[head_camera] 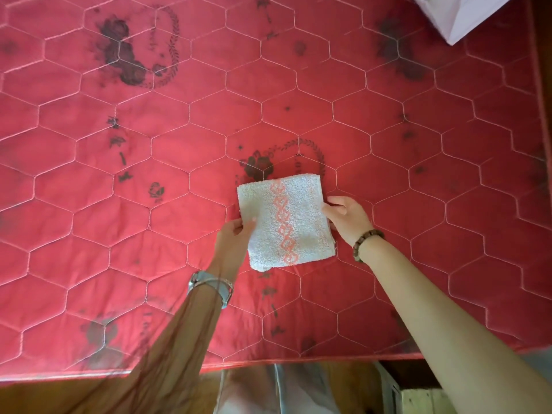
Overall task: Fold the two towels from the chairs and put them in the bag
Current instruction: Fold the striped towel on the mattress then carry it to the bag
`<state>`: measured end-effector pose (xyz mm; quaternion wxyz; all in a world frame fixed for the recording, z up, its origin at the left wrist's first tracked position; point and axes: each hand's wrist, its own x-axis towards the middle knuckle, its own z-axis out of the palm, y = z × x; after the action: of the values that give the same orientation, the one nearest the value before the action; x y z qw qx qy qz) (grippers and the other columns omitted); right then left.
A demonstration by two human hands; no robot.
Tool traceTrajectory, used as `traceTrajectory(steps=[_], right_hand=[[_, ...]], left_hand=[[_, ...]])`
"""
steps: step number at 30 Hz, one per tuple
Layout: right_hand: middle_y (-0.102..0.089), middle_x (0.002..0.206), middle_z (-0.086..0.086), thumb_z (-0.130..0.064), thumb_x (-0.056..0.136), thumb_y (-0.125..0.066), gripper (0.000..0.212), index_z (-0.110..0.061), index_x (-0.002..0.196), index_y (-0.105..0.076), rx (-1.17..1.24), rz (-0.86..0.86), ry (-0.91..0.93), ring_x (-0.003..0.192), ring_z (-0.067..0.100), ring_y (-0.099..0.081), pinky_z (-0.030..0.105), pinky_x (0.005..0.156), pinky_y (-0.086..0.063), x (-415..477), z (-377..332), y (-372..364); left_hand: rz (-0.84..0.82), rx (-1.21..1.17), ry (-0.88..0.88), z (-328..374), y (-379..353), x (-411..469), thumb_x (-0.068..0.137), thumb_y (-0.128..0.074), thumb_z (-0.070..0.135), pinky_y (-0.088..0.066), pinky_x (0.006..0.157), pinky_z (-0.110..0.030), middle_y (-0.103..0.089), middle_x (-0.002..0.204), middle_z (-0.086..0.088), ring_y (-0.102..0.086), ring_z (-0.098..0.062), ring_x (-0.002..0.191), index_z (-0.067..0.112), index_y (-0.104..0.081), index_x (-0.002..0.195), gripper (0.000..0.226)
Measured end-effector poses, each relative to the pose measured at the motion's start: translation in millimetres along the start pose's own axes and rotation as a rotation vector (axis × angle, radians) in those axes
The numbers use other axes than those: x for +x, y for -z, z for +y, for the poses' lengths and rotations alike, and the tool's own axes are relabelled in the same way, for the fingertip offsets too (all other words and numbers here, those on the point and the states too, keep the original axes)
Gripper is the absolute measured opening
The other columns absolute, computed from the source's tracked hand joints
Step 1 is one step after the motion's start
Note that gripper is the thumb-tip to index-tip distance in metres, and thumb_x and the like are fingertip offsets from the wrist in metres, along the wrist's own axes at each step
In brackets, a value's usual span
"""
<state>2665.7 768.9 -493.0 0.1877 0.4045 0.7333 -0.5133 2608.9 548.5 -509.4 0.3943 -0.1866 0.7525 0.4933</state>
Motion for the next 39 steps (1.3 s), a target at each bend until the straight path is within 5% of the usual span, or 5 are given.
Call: traceTrajectory(steps=[7,12,27,32,39], right_hand=[[-0.051,0.079,0.011,-0.046,0.094,-0.055,0.062,0.011,0.118,-0.058,-0.099,-0.123,-0.04,0.067,0.023,-0.047,0.029,0.055,-0.037,0.2,-13.3,-11.3],[-0.04,0.067,-0.005,-0.045,0.096,-0.052,0.034,-0.017,0.076,-0.053,-0.105,-0.098,0.03,0.059,0.011,-0.036,0.023,0.054,-0.032,-8.6,-18.3,-9.9],[-0.035,0.063,-0.009,-0.045,0.097,-0.051,0.038,-0.016,0.072,-0.045,0.094,-0.012,0.228,0.047,0.0,-0.031,0.011,0.046,-0.029,-120.2,-98.1,12.9],[-0.061,0.122,0.03,-0.05,0.095,-0.048,0.066,0.01,0.122,-0.054,0.157,0.014,0.241,0.112,0.046,-0.055,0.056,0.094,-0.046,-185.4,-149.1,30.7],[-0.05,0.138,0.026,-0.044,0.097,-0.05,0.054,0.003,0.122,-0.056,0.303,-0.015,0.173,0.129,0.046,-0.042,0.052,0.105,-0.04,-270.3,-212.8,59.1]], left_hand=[[-0.039,-0.103,0.026,0.6,-1.0,5.7,0.091,-0.067,0.045,-0.053,0.099,-0.04,-0.066,0.112,0.001,-0.062,-0.019,0.104,0.022,-0.065,0.106,0.028],[-0.034,-0.171,0.044,2.8,6.3,-4.4,0.093,-0.066,0.037,-0.047,0.108,-0.045,-0.069,0.12,-0.007,-0.063,-0.028,0.117,0.008,-0.062,0.125,0.044],[0.013,-0.291,-0.102,72.8,56.1,-95.7,0.094,-0.064,0.038,-0.054,0.1,-0.044,-0.074,0.114,-0.005,-0.071,-0.023,0.105,0.014,-0.067,0.112,0.03],[0.045,-0.286,-0.178,113.0,81.5,-161.6,0.094,-0.063,0.04,-0.056,0.094,-0.045,-0.075,0.108,-0.006,-0.072,-0.026,0.102,0.016,-0.068,0.104,0.026],[0.11,-0.277,-0.31,169.9,113.1,-255.8,0.096,-0.061,0.039,-0.059,0.075,-0.034,-0.075,0.1,-0.011,-0.072,-0.025,0.085,0.015,-0.069,0.098,0.025]])
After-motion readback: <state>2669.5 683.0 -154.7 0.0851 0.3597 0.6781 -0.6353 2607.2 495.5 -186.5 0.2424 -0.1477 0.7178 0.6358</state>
